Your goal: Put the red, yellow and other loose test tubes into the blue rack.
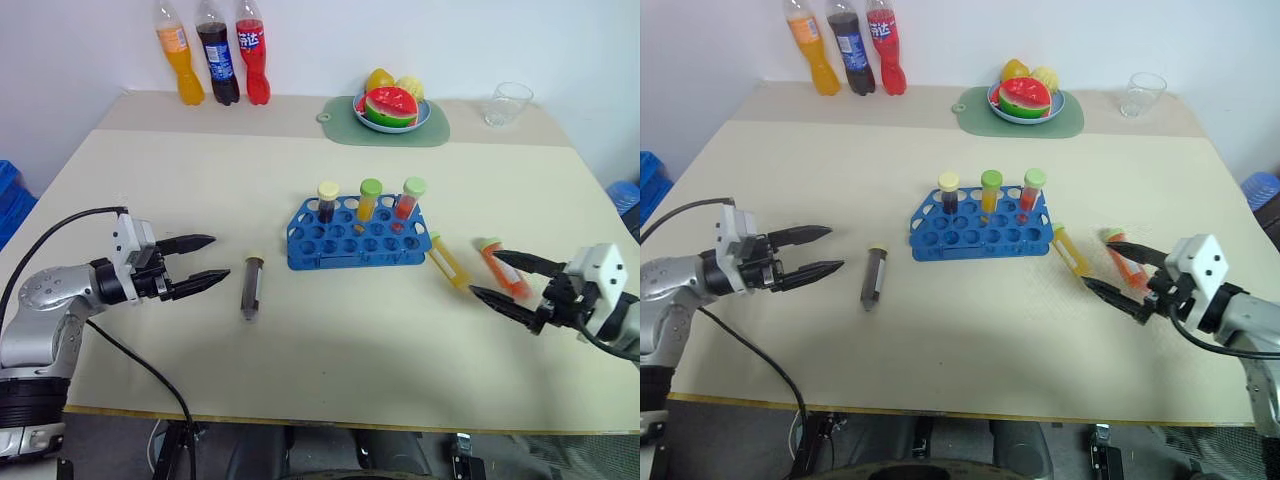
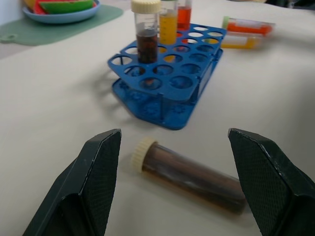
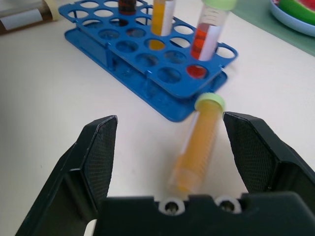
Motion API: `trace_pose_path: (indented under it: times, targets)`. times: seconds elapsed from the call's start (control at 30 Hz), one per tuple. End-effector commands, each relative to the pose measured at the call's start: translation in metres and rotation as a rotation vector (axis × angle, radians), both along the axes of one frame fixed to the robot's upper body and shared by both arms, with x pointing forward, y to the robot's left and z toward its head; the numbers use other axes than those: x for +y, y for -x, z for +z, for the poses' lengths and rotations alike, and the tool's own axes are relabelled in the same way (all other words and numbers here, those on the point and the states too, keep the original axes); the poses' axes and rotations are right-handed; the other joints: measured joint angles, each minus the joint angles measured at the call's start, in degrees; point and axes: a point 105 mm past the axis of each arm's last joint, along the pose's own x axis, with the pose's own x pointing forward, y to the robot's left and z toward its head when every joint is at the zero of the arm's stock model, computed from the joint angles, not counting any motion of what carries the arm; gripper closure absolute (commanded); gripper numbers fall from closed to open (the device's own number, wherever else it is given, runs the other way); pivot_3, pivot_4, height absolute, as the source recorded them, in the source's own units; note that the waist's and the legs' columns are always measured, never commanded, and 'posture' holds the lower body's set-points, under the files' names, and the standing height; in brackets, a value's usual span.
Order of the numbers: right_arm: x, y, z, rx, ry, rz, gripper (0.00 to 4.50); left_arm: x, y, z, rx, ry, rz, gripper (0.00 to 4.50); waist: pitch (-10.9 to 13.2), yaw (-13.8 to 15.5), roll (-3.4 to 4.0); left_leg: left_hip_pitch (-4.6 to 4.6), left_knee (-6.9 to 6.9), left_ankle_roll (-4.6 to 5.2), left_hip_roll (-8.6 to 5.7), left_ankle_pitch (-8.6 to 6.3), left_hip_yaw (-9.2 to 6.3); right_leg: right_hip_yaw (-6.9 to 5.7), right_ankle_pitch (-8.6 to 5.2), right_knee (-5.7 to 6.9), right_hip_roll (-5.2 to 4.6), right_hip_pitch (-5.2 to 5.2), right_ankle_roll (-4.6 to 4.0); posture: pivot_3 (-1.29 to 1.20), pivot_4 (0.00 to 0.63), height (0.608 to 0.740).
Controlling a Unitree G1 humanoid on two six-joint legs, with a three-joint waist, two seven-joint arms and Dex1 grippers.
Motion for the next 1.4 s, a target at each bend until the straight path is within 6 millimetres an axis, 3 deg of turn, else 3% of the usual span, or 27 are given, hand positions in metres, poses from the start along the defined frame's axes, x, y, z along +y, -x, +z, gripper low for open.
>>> trace_pose_path:
  times: [0.03, 0.33, 0.5, 0.63, 0.73, 0.93, 1.2, 1.4]
  targets:
    - [-0.003, 0.0, 0.011, -0.049, 0.005, -0.007, 0.7, -0.005, 0.005, 0.008, -0.02, -0.008, -0.04, 0.95, 0.01, -0.01, 0.01, 0.0, -0.01, 0.0, 0.0, 0.0, 0.0, 0.0, 0.0, 0.0, 0.0, 0.0, 0.0, 0.0, 0.15, 0.74]
    - [-0.003, -0.009, 0.016, -0.087, -0.006, -0.024, 0.7, -0.015, 0.006, 0.017, -0.02, 0.029, -0.107, 0.95, 0.02, -0.06, 0.02, 0.0, 0.0, 0.0, -0.01, 0.0, 0.02, -0.01, 0.0, 0.0, 0.06, 0.0, 0.01, 0.0, 0.15, 0.74]
    - [-0.01, -0.03, 0.025, -0.102, -0.007, -0.124, 0.7, -0.032, 0.016, 0.027, -0.029, 0.013, -0.251, 0.95, 0.03, -0.08, 0.02, 0.0, 0.01, 0.0, -0.02, 0.0, 0.05, 0.0, 0.0, 0.0, 0.08, -0.01, 0.01, 0.0, 0.15, 0.74]
    - [-0.018, -0.052, 0.025, -0.016, -0.027, -0.246, 0.7, -0.04, 0.019, 0.023, -0.061, -0.055, -0.312, 0.95, 0.04, -0.21, 0.05, 0.0, 0.01, 0.0, -0.02, 0.01, 0.04, 0.0, 0.0, 0.02, 0.08, -0.02, 0.0, 0.0, 0.15, 0.74]
    - [-0.036, -0.069, 0.017, 0.068, 0.048, -0.441, 0.7, -0.042, 0.019, 0.02, -0.06, -0.061, -0.324, 0.95, 0.07, -0.19, 0.09, -0.01, 0.01, 0.0, -0.02, 0.01, 0.06, 0.01, 0.0, 0.02, 0.09, -0.04, 0.0, 0.0, 0.15, 0.74]
    - [-0.04, -0.076, 0.009, 0.342, 0.039, -0.511, 0.7, -0.044, 0.02, 0.021, -0.048, -0.033, -0.31, 0.95, 0.11, -0.16, 0.16, -0.1, 0.0, 0.01, -0.02, 0.01, 0.06, 0.01, 0.0, 0.03, 0.07, -0.14, -0.01, 0.0, 0.15, 0.74]
    - [-0.048, -0.093, 0.011, 0.496, 0.069, -0.555, 0.7, -0.045, 0.024, 0.017, -0.036, -0.026, -0.284, 0.95, 0.18, -0.31, 0.26, -0.11, -0.01, 0.02, -0.02, 0.0, 0.09, 0.02, 0.01, 0.04, 0.08, -0.19, 0.0, 0.0, 0.15, 0.74]
    - [-0.051, -0.094, -0.006, 0.601, 0.171, -0.508, 0.7, -0.046, 0.032, 0.014, -0.02, -0.015, -0.261, 0.95, 0.21, -0.32, 0.29, -0.17, -0.02, 0.06, -0.02, -0.02, 0.15, 0.03, 0.02, 0.03, 0.08, -0.27, 0.02, 0.0, 0.15, 0.74]
